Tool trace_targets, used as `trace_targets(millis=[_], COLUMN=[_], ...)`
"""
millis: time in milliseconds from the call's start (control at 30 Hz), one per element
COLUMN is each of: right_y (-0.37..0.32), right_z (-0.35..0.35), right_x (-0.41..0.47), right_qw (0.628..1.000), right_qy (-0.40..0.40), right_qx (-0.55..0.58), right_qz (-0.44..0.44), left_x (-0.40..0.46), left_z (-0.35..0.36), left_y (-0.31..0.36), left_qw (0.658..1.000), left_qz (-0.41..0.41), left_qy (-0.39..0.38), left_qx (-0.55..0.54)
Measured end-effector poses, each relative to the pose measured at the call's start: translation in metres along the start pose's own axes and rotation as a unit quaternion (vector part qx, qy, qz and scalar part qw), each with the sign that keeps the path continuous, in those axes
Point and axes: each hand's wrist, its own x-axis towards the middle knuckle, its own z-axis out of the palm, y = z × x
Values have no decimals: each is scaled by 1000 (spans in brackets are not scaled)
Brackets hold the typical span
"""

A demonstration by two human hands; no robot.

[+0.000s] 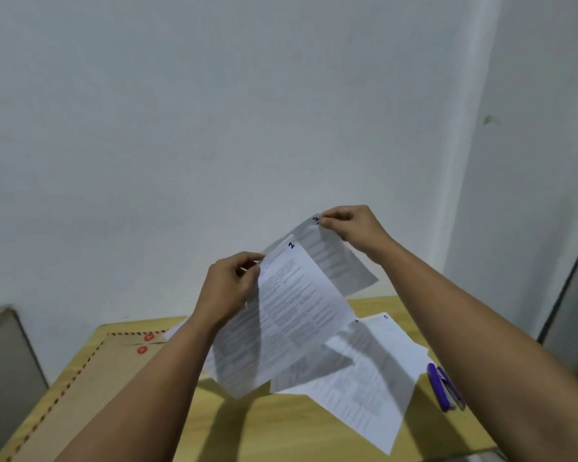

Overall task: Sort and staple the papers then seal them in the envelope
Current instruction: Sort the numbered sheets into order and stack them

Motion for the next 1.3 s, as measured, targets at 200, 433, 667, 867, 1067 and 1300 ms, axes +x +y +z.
trace_targets(millis=[200, 433, 667, 867, 1067, 1300], right_y=[-6, -11, -16, -14, -4, 1], right_z=[27, 47, 53, 57, 63, 66], right_x=[-30, -39, -43, -48, -52, -51], right_qw=[985, 967, 962, 968, 987, 985], right_qy=[-66, -106, -120, -117, -104, -114], right_qx=[99, 178, 199, 183, 106, 120], right_qz=[121, 150, 142, 127, 60, 49], left_x=[-8, -16, -15, -17, -16, -16], left_z=[-4, -12, -15, -12, -8, -9], left_y=[9, 10, 6, 4, -2, -8], left_qw=[999, 1000, 1000, 1000, 999, 1000], left_qz=[14, 10, -4, -12, -16, -11], left_qy=[30, 24, 21, 25, 32, -5], left_qx=[13, 11, 3, 7, -3, 8])
